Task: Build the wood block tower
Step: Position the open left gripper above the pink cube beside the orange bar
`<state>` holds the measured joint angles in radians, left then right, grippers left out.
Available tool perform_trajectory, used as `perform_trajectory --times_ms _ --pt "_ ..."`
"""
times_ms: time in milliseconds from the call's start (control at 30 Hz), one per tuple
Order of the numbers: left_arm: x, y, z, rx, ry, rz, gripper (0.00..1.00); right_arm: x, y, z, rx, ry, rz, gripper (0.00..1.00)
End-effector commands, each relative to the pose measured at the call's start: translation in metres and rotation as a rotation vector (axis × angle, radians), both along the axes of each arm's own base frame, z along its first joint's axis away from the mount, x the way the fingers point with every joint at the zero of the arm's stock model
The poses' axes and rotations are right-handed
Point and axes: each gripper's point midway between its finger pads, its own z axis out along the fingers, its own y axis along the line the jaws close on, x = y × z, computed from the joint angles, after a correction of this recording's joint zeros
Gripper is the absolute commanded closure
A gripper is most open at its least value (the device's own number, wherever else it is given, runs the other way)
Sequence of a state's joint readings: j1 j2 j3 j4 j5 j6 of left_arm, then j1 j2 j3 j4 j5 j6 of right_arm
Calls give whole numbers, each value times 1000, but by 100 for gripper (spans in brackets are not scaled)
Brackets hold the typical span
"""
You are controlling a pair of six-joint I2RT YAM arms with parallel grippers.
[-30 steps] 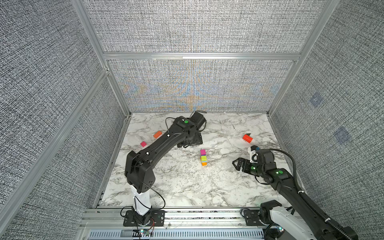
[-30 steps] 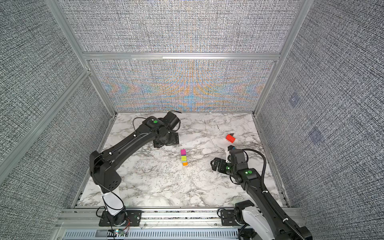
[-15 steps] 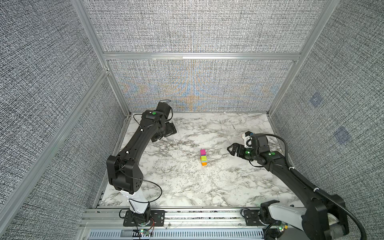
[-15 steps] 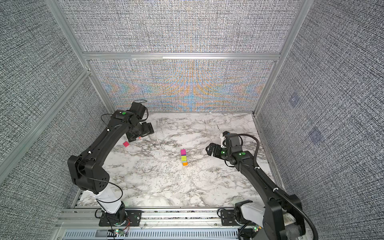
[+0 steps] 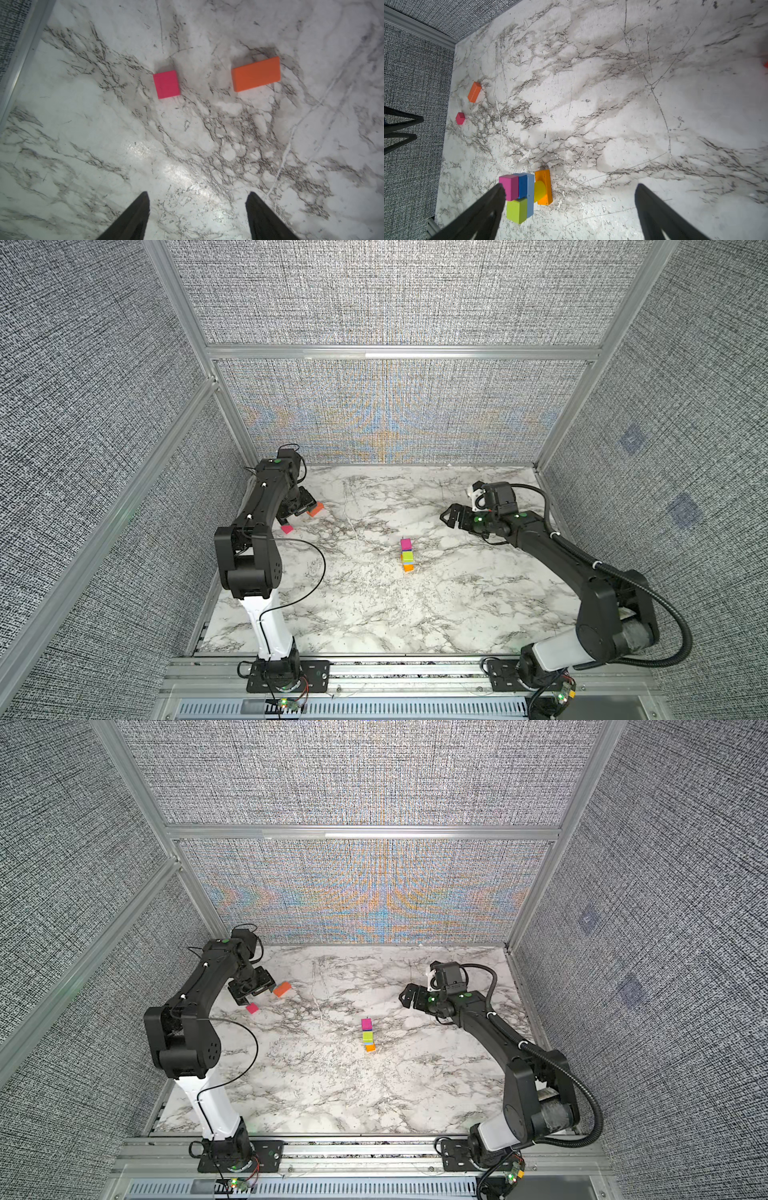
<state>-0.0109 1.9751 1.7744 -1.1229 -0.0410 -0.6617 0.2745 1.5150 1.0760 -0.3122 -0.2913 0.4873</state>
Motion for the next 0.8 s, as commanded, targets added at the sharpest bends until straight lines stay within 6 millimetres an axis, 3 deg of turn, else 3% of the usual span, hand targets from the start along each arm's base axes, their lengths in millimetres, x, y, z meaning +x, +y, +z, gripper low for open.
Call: perform_trajectory --times_ms 0,467,767 --pt "8 7 -12 -3 19 3 28 4 2 -3 -8 3 10 1" --pt "40 44 -54 34 51 48 35 13 8 -29 5 72 30 1" --pt "44 58 -77 42 87 83 38 16 8 -38 16 96 29 1"
